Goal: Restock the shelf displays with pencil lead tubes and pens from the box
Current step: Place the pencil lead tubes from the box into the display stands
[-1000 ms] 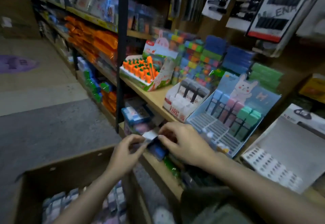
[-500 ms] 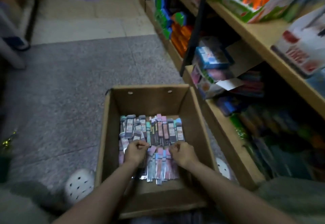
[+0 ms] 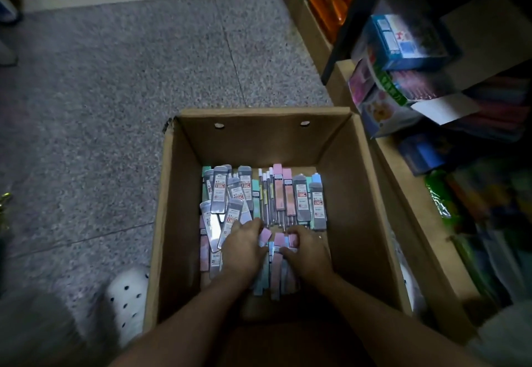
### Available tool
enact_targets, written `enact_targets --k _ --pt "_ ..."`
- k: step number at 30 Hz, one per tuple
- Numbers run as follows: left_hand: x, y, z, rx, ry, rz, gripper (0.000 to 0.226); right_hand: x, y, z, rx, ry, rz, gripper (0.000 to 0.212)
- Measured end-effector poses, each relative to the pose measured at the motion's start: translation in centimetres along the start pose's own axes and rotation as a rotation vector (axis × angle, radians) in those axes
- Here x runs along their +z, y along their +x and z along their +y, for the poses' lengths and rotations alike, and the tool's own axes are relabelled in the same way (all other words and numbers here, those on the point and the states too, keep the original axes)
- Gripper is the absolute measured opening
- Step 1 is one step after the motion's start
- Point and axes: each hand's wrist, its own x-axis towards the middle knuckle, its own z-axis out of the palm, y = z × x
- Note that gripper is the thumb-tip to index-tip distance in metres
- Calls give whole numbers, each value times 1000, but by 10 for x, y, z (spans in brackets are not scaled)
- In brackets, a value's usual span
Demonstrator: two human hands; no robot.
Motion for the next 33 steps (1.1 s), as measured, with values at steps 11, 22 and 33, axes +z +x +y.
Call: enact_targets --k 11,22,33 --pt "-12 23 17 -76 -616 279 35 -30 9 -14 -71 -83 225 24" --pt "-27 41 13 -458 -1355 219 26 -28 53 -34 38 -384 178 53" --pt "-13 46 9 -391 -1205 49 54 -22 69 -41 -55 -252 267 52"
